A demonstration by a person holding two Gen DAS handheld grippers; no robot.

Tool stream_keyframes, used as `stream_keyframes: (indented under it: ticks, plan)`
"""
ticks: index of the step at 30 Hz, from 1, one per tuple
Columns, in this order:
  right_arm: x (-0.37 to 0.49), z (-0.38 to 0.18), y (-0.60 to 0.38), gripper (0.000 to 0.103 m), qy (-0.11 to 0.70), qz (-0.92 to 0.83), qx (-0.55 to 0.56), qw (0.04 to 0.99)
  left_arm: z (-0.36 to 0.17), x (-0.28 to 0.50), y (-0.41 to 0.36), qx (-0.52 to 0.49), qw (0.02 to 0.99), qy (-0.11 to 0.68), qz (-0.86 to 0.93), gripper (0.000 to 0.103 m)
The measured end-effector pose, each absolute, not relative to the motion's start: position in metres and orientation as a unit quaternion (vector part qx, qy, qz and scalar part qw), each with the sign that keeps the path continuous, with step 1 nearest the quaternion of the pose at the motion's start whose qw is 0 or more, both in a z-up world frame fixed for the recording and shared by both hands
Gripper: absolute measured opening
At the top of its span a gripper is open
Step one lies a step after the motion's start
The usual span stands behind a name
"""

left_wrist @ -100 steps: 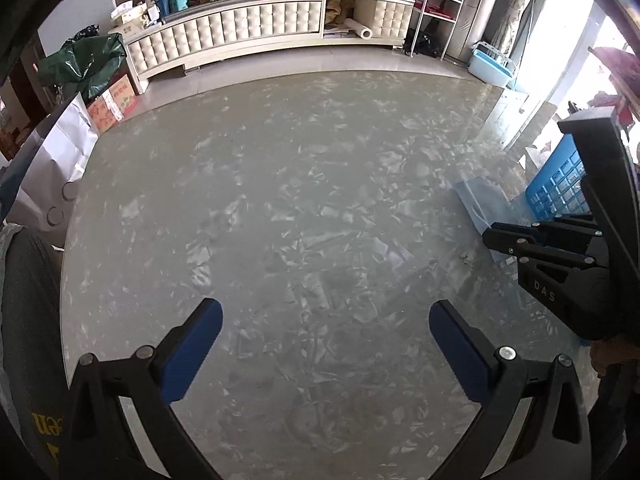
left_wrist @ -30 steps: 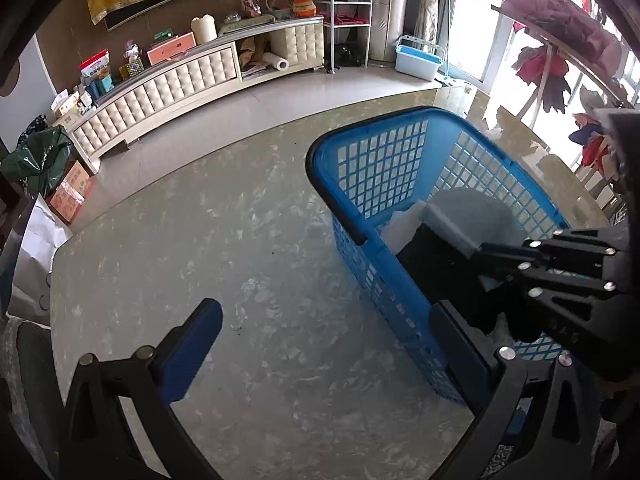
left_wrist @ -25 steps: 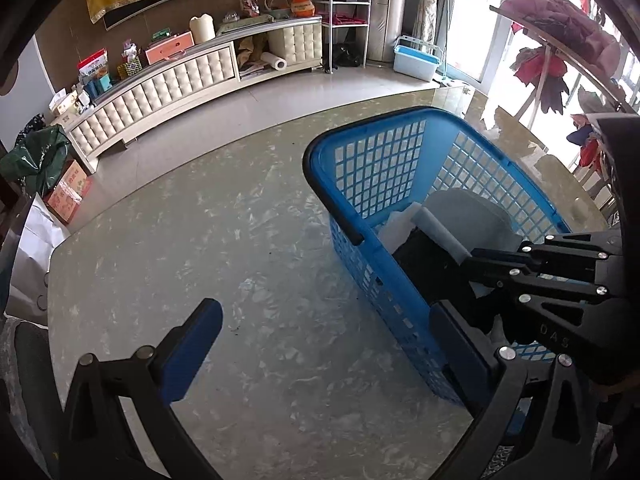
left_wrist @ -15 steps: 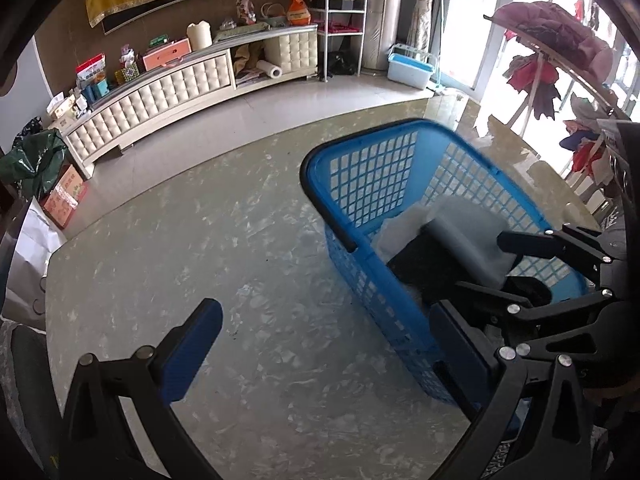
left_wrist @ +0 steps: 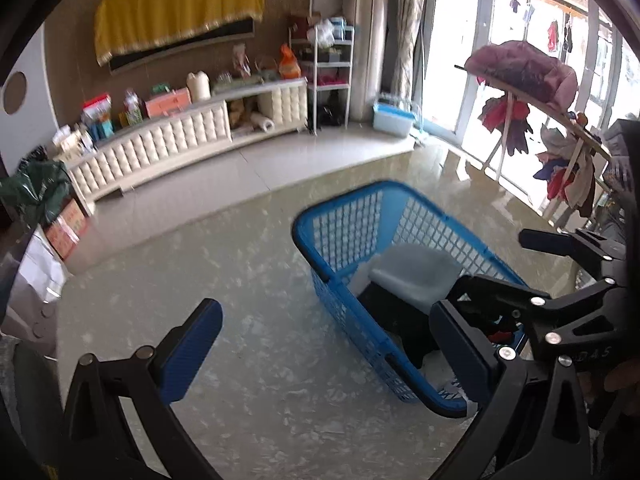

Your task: Organize soft objects

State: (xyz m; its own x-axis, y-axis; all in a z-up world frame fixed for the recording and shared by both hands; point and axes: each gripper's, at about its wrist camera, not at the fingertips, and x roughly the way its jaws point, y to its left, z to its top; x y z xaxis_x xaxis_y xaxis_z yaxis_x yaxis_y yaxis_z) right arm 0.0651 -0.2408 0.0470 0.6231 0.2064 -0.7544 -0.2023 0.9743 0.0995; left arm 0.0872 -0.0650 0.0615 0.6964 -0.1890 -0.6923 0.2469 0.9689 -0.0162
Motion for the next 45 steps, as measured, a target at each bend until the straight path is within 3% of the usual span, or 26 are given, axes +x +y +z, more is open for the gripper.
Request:
stream_keyframes:
  ticks: [12,45]
  plan:
    - [0.022,0.077,-0.217,0.103,0.328,0.092,0.002,0.940,0.089,0.046,-0.030,0.023,0.948,0.301,-0.097,0.103]
    - [0.003,0.077,-0.202,0.103,0.327,0.060,-0.025,0.943,0.102,0.010,-0.025,0.021,0.951,0.276,-0.138,0.103]
